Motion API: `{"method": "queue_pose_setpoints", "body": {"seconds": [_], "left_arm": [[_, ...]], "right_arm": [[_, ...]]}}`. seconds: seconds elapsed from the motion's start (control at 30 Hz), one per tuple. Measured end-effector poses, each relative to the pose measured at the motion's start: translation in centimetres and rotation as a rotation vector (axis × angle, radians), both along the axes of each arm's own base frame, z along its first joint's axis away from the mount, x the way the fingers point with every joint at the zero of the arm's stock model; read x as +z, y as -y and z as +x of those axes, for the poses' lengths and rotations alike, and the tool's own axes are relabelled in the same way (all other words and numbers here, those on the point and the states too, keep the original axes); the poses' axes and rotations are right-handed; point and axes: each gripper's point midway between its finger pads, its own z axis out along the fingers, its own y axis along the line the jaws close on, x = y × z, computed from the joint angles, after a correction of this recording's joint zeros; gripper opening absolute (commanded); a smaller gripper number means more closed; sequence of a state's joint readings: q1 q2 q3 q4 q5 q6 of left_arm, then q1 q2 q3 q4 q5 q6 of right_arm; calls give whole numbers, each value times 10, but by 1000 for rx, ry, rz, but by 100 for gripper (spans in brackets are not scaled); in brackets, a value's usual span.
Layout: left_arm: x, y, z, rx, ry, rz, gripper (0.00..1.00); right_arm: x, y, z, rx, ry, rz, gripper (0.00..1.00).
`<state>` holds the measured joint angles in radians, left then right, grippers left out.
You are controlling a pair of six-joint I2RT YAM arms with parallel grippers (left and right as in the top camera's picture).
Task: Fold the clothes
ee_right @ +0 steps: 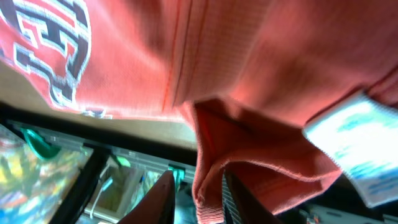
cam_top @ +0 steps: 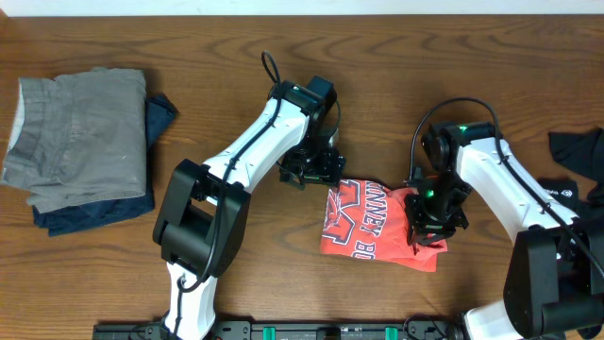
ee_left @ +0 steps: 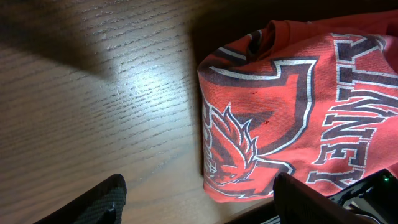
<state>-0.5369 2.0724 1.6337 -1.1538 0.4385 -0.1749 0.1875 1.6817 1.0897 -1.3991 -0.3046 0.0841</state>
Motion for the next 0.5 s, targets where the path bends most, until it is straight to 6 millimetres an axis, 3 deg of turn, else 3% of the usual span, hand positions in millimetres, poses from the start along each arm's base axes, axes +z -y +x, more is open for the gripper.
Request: {"method": "queue_pose_setpoints", "body": {"seconds": [0.27, 0.3, 0.4, 0.5], "left_arm": [[0, 0, 0, 0, 0, 0, 77], [0, 0, 0, 0, 0, 0, 77], [0, 0, 0, 0, 0, 0, 77], [0, 0, 0, 0, 0, 0, 77]], "right_arm": [[-2, 0, -4, -15, -16, -4, 29], [-4, 2, -5, -26, -19, -22, 26], [-12, 6, -9, -54, -30, -62, 4], [-18, 10, -12, -91, -38, -102, 1]]}}
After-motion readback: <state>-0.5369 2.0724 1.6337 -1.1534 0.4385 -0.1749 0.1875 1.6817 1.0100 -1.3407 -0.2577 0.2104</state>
